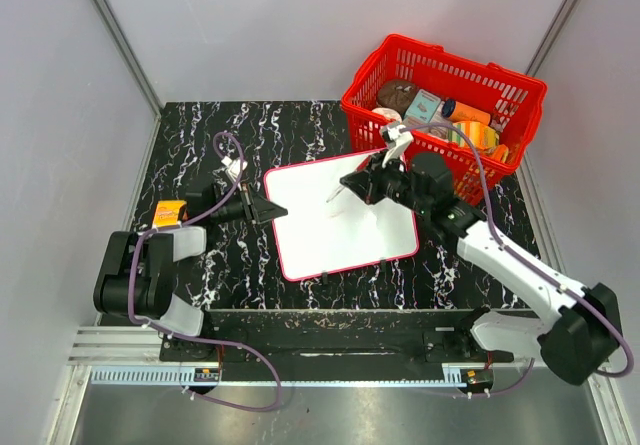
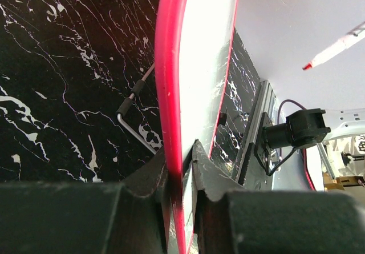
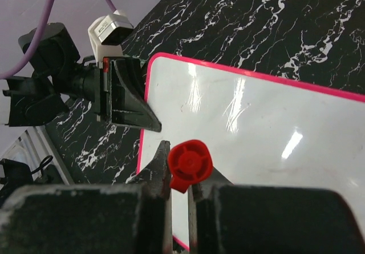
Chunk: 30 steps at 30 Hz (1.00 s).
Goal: Write a sentence on the whiteboard
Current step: Write on the whiteboard with the whiteboard.
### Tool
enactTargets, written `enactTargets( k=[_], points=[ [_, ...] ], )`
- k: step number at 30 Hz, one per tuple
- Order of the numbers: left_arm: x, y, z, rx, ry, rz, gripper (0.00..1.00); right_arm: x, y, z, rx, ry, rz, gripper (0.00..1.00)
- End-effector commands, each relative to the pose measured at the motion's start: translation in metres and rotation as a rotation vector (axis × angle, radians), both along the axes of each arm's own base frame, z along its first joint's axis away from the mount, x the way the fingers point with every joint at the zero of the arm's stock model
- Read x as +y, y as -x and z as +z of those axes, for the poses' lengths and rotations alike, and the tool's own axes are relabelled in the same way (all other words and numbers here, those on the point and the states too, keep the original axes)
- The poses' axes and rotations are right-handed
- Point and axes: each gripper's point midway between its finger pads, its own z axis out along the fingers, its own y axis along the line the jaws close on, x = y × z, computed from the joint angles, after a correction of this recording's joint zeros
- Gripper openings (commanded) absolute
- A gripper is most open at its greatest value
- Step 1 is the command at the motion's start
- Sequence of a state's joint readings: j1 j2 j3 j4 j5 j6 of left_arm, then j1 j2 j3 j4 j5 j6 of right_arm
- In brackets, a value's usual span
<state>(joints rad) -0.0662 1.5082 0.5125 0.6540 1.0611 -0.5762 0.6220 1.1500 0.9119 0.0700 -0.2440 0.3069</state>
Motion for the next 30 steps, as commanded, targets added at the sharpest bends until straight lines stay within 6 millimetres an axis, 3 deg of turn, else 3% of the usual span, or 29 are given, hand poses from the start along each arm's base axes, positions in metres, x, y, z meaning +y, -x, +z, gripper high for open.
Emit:
enactTargets(
  k=[1,7,12,16,23,30],
  points=[
    [0.005,-0.010,-0.011,-0.143,-0.098,0.054,0.00,0.019,-0.023,0.048,-0.163,-0.083,0.007,0.00],
    [0.008,-0.010,-0.007,-0.180,-0.108,0.095,0.00,0.046,-0.031,0.051,-0.206,-0.090,0.049,0.00],
    [0.018,-0.013,-0.008,-0.203,-0.156,0.172,0.00,0.071,-0.012,0.062,-0.299,-0.076,0.068,0.00],
    [0.020,-0.012,-0.007,-0.204,-0.162,0.188,0.00,0.070,-0.009,0.067,-0.369,-0.087,0.009,0.00],
    [0.017,-0.013,-0.008,-0.189,-0.152,0.172,0.00,0.081,-0.020,0.056,-0.351,-0.072,-0.007,0.00],
    [0.017,-0.013,-0.010,-0.182,-0.153,0.169,0.00,0.086,-0.026,0.060,-0.360,-0.097,-0.024,0.00]
  ],
)
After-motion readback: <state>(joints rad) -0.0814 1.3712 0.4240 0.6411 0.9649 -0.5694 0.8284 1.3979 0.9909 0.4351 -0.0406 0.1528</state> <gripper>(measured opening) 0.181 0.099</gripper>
